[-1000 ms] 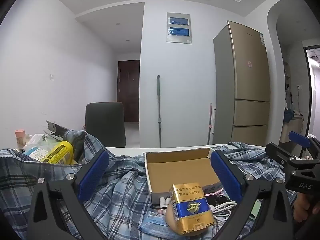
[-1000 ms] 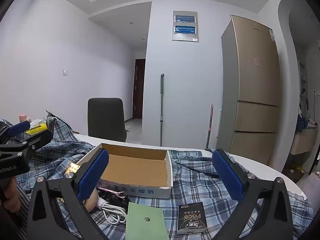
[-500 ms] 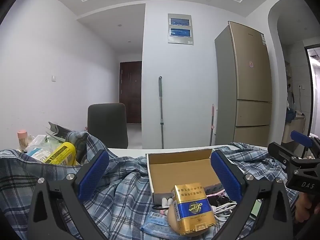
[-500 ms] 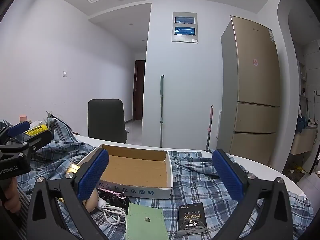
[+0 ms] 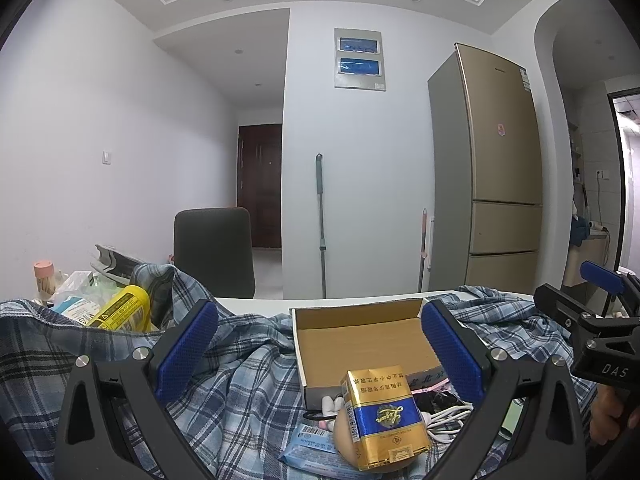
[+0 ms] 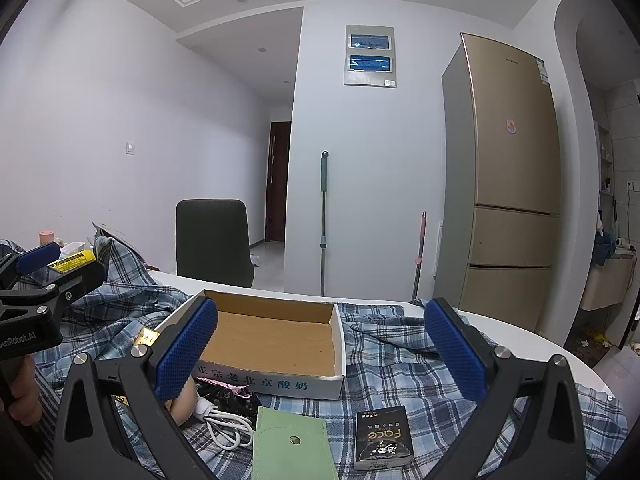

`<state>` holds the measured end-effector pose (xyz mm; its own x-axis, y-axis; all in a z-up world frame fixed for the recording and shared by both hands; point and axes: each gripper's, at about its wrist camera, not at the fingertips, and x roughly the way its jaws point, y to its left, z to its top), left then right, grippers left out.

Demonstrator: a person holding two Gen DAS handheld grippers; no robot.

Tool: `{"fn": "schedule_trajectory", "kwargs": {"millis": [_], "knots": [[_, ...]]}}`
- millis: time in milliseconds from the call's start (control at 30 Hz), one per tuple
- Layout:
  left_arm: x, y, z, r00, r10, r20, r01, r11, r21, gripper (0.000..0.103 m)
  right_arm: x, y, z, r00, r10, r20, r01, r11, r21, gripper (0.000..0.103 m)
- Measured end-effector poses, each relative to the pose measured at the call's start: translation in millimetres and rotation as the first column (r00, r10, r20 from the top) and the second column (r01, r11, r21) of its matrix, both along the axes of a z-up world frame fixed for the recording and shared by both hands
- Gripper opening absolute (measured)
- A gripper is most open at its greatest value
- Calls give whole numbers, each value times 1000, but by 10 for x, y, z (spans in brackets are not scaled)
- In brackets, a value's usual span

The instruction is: Organize soft objects

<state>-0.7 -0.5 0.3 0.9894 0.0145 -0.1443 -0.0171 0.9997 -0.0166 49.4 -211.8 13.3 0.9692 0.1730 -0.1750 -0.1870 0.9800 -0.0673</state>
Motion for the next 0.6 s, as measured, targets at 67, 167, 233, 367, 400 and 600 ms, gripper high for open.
{"fn": "schedule_trajectory", "kwargs": {"millis": [67,167,233,367,400,600], "knots": [[0,1,-2,1000,0,-1,0,1000,0,103,2,3,-3,1000,0,0,0,1000,0,103],[-2,0,-2,1000,0,2,0,1000,1,103,0,3,-2,1000,0,0,0,1000,0,103],[0,4,4,1000,-1,1,1,1000,1,103,-2,2,-1,1000,0,1,0,1000,0,103],[3,7,5,1000,-1,2,1,1000,1,103,-3,4,-5,1000,0,2,0,1000,0,103],[-1,-4,2,1000,-1,3,1,1000,3,103,-4,4,-6,1000,0,2,0,1000,0,103],[0,-1,3,1000,-2,2,2,1000,3,103,-7,7,-16,1000,0,4,0,1000,1,103]]}}
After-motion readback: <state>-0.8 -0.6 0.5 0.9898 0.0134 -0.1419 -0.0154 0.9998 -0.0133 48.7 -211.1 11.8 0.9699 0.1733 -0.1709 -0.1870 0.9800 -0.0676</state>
